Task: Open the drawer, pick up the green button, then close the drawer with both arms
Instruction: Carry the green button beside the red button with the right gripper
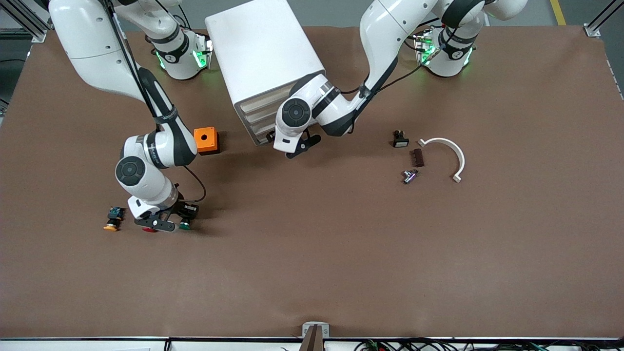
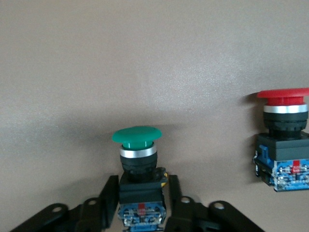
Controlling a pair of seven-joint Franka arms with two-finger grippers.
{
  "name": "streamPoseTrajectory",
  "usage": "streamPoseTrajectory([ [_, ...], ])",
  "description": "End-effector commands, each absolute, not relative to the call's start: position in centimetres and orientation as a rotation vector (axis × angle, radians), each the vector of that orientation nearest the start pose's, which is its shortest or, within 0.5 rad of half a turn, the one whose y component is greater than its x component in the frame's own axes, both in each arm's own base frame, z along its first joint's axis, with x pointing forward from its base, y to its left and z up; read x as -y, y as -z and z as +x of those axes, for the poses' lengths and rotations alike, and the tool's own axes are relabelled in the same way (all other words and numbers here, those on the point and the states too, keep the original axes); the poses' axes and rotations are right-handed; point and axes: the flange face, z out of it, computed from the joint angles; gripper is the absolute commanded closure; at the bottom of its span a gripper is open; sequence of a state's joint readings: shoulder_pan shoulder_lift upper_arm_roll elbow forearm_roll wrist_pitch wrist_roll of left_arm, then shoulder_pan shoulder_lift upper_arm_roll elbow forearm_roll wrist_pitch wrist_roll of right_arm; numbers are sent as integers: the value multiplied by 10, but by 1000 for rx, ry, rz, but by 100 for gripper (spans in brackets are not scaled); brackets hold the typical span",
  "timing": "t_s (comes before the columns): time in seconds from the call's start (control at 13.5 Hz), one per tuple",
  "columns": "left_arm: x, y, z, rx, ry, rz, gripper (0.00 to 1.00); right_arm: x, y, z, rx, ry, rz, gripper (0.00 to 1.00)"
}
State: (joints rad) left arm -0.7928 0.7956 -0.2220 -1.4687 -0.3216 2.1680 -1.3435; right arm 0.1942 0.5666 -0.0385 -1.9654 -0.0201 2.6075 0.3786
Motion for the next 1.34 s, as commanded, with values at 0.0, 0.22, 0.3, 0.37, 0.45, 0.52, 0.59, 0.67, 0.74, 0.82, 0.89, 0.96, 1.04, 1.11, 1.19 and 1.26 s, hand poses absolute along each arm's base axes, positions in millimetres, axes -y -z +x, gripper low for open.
streamPoseTrajectory([
  [0.0,601,-211,385,940,-736,-3001,0,-98,-191,627,-305,156,-3126,0],
  [0.22,602,-211,384,986,-798,-2985,0,-99,-202,632,-302,94,-3141,0],
  [0.3,601,-212,385,990,-799,-2986,0,-97,-210,636,-308,64,-3147,0],
  [0.37,600,-213,388,997,-798,-2986,0,-97,-217,638,-306,20,-3156,0],
  [0.45,596,-215,394,1002,-789,-2991,0,-98,-226,639,-309,6,-3157,0],
  [0.52,590,-217,403,1017,-774,-2993,0,-97,-239,641,-301,8,-3159,0],
  [0.59,584,-220,414,1036,-755,-2997,0,-96,-248,642,-277,0,-3161,0],
  [0.67,578,-223,424,1047,-734,-3004,0,-91,-259,644,-253,-23,-3164,0],
  [0.74,567,-229,440,1061,-712,-3017,0,-85,-269,644,-239,-45,-3166,0],
  [0.82,558,-239,453,1057,-696,-3045,0,-77,-279,645,-224,-55,-3163,0],
  [0.89,548,-243,466,1044,-679,-3067,0,-72,-292,644,-197,-49,-3161,0],
  [0.96,533,-255,484,1008,-631,-3111,0,-66,-300,642,-176,-71,-3163,0],
  [1.04,518,-269,500,941,-575,-3165,0,-60,-309,641,-145,-82,-3163,0],
  [1.11,495,-282,520,897,-524,-3206,0,-52,-321,640,-109,-84,-3160,0],
  [1.19,473,-291,537,874,-490,-3233,0,-45,-330,637,-80,-106,-3161,0],
  [1.26,450,-302,550,853,-453,-3255,0,-38,-342,635,-69,-121,-3160,0],
])
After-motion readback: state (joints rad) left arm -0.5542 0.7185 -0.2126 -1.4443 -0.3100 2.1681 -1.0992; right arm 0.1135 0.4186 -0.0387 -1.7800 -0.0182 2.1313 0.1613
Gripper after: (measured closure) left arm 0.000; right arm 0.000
